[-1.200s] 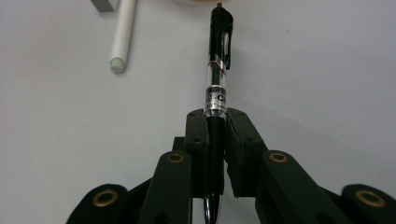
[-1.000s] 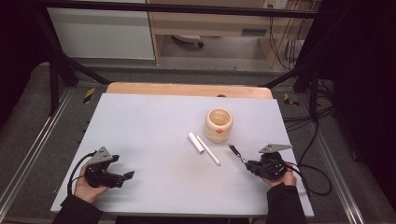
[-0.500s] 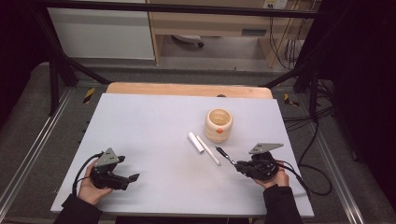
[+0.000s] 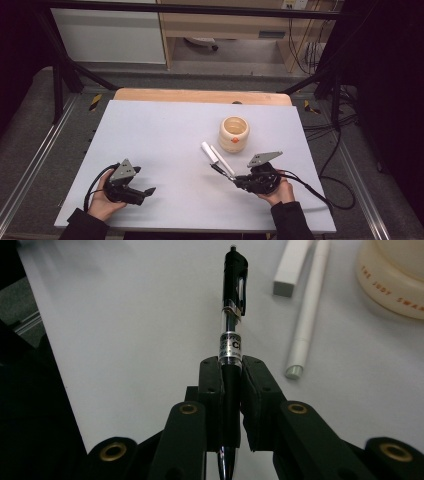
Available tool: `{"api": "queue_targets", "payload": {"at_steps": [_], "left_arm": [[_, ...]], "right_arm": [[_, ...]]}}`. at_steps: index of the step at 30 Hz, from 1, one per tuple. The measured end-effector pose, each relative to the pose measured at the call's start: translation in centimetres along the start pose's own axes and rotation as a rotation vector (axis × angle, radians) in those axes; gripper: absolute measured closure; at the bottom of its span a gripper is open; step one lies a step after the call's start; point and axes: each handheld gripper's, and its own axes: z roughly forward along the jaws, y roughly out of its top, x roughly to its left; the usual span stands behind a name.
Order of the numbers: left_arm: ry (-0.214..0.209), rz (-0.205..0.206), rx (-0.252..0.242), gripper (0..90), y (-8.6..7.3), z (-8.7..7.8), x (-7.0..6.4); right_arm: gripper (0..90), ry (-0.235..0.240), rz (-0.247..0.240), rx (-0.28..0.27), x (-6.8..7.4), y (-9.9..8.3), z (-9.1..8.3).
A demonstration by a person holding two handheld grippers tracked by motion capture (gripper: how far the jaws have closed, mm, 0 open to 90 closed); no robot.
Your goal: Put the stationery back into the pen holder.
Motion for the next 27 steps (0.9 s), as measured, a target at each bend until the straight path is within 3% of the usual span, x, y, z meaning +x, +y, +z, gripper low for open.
{"api": "queue_targets", "payload": {"at_steps": [4, 12, 27], "left_arm": [[-0.005, 0.045, 0.007, 8.2, 0.8, 0.3, -0.7], [-0.002, 0.179, 0.041, 8.3, 2.3, 1.3, -2.8], [0.021, 0.385, 0.059, 8.0, 5.5, 3.0, -6.0]], "right_arm": [[80.5, 0.035, -0.008, 0.003, 0.4, 0.5, 0.4], [80.5, 0.085, -0.045, 0.011, 1.3, 1.8, 0.9], [80.5, 0.135, -0.074, 0.048, 2.3, 3.3, 2.4]]}}
